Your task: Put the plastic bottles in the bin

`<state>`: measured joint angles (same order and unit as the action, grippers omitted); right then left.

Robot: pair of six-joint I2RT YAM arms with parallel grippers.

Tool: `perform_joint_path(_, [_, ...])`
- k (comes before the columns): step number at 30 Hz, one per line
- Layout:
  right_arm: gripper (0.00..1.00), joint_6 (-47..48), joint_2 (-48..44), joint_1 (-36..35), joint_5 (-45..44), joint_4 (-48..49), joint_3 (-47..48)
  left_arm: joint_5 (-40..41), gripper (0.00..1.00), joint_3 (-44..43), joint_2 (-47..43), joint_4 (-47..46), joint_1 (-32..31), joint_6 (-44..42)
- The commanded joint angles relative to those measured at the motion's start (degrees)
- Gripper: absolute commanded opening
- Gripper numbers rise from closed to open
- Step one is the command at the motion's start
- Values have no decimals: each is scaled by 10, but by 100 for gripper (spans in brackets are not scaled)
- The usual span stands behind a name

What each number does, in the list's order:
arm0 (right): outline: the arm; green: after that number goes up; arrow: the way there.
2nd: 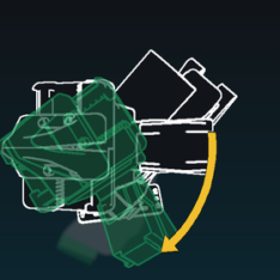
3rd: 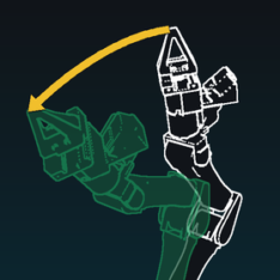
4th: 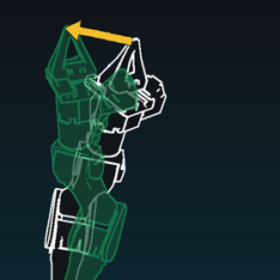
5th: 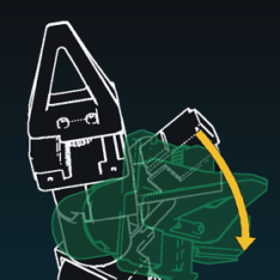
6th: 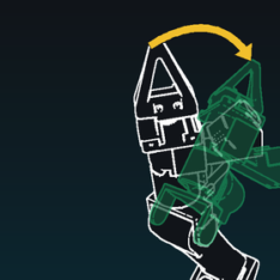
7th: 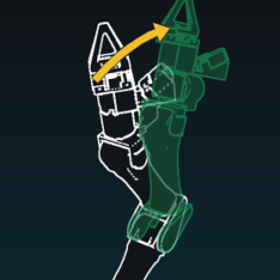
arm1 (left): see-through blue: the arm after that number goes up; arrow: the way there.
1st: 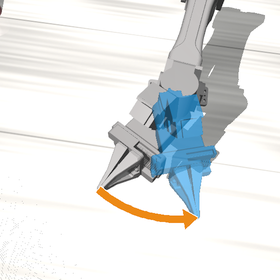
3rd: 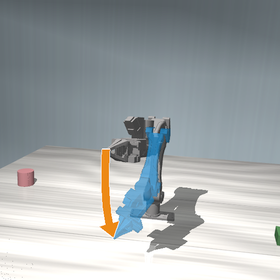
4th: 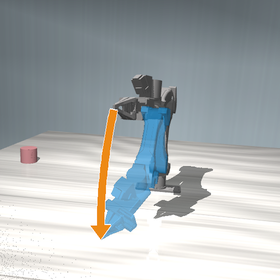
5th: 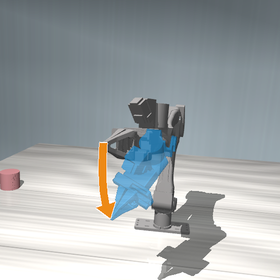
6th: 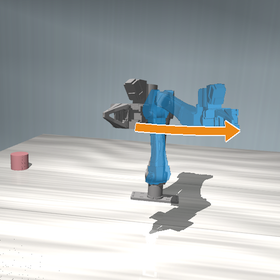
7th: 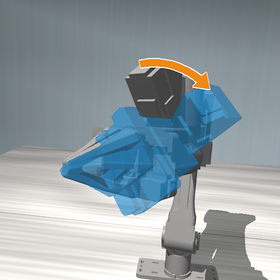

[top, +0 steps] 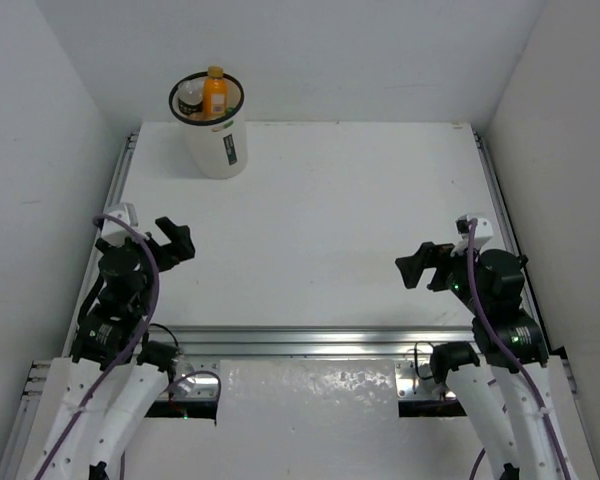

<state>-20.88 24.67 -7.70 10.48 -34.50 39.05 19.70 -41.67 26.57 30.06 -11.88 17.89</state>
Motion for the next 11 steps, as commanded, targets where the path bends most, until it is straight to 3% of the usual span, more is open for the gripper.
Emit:
perform_joint_path(1, [99,24,-15,-21,-46,12,-17,-4,100,-4,-28,-47,2,3])
perform_joint_path(11, [99,20,-33,-27,-66,2,-16,-6,100,-10,7,-34,1,10])
